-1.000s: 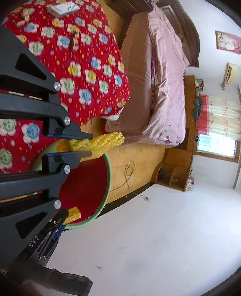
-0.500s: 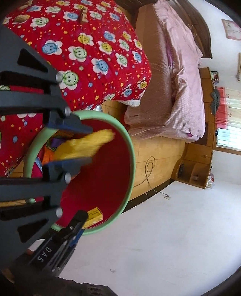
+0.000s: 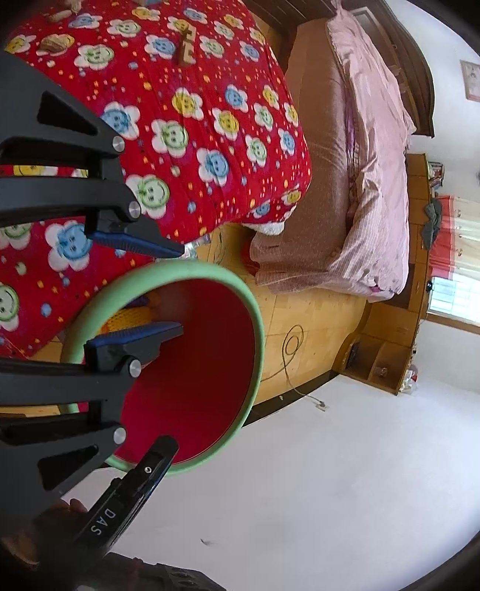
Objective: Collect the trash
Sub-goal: 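Move both open tools back over the trash on the quilt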
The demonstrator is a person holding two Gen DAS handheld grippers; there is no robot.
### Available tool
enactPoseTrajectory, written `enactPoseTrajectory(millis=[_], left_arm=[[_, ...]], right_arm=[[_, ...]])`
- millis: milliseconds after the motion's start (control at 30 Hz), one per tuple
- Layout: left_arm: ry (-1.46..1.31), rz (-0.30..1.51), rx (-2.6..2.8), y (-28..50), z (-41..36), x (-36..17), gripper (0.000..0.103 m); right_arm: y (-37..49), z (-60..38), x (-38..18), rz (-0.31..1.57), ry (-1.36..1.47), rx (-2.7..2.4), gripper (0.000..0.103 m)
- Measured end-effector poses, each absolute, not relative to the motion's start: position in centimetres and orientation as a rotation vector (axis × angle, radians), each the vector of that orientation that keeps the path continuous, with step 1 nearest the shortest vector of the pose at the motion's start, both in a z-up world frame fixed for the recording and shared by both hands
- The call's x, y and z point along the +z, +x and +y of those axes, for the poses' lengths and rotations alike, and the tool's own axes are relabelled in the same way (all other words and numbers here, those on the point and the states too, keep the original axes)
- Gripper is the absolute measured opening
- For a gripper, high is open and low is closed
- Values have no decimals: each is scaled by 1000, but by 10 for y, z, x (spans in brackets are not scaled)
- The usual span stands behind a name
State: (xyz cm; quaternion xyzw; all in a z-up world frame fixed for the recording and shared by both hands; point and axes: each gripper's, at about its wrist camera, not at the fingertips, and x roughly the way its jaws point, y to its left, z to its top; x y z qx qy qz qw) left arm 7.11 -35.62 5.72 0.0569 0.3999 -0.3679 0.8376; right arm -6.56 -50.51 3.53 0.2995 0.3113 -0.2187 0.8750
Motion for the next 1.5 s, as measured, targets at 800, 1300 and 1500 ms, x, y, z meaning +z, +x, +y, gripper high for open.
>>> enactPoseTrajectory(millis=[800,1300,1500], left_arm=[[23,813,-609,72,-249,82,40],[-57,805,-457,90,-171,87,45],[-74,788,-386,104,-136,95,45]], right_arm=[[-59,-440,65,627,547,-375,80],[-24,-370,86,644,450,-255,88],[-3,-340,96,650,411,-201,89]])
